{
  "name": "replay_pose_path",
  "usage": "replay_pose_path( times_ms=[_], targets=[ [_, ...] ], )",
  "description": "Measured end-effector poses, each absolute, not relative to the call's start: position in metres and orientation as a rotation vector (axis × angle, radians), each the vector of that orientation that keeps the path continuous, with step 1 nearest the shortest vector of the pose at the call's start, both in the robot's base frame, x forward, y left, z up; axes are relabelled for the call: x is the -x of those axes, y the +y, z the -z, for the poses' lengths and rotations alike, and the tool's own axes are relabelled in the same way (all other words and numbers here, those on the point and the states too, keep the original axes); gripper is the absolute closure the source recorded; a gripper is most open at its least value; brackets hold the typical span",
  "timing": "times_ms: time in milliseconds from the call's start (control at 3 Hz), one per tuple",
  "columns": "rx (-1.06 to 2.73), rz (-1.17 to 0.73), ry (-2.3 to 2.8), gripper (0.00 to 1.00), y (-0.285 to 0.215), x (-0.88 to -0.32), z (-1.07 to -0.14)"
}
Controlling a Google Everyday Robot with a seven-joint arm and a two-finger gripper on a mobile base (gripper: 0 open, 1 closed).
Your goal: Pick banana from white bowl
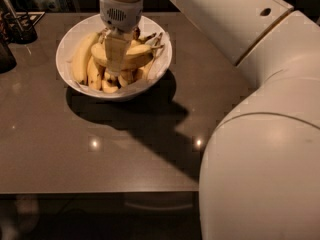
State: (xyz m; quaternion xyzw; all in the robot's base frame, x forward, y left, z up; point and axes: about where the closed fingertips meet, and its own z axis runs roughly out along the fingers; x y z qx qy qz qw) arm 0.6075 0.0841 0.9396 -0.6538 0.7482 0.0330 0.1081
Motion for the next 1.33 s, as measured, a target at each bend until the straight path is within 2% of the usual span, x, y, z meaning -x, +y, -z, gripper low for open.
replay_pose_path(
  times_ms=[667,1333],
  targets=[
    [1.92,-0.119,2.223,0.38,0.0834,-0.6106,-0.9324],
    [1.92,-0.119,2.223,0.81,0.0834,-0.6106,-0.9324]
  ],
)
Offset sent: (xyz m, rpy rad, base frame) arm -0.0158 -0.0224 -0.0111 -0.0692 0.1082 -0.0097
